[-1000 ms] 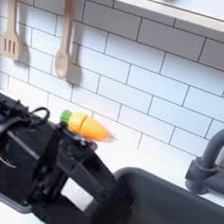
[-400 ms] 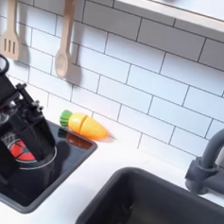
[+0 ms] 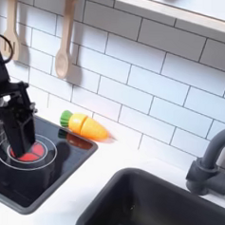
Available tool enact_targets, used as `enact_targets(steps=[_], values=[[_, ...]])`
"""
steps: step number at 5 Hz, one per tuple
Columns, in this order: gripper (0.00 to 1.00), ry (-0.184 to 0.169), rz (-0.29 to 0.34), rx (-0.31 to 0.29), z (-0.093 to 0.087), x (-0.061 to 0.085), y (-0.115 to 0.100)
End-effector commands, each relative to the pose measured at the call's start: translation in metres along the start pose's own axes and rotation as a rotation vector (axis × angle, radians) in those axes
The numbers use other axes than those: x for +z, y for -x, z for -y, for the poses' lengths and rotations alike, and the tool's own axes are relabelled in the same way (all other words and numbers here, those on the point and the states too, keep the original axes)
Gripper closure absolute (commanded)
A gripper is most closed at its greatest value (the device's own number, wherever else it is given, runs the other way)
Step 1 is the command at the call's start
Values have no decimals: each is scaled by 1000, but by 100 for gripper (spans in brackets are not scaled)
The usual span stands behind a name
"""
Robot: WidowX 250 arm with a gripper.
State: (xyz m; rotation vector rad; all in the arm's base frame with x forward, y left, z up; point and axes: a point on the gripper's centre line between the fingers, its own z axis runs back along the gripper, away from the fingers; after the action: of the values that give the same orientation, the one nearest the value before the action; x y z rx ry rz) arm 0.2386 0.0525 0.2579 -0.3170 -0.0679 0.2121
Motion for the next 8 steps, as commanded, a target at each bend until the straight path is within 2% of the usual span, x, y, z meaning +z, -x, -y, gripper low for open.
enact_targets(steps=[1, 2, 3, 5, 6, 7, 8], values=[[0, -144, 87, 44, -18, -5, 17], [0, -197, 57, 6, -19, -16, 22], [0, -265, 105, 52, -27, -11, 28], [0, -258, 48, 44, -28, -17, 28], [0, -289, 70, 50, -28, -17, 33], [0, -267, 32, 35, -28, -22, 32], [0, -269, 30, 36, -28, -22, 32]])
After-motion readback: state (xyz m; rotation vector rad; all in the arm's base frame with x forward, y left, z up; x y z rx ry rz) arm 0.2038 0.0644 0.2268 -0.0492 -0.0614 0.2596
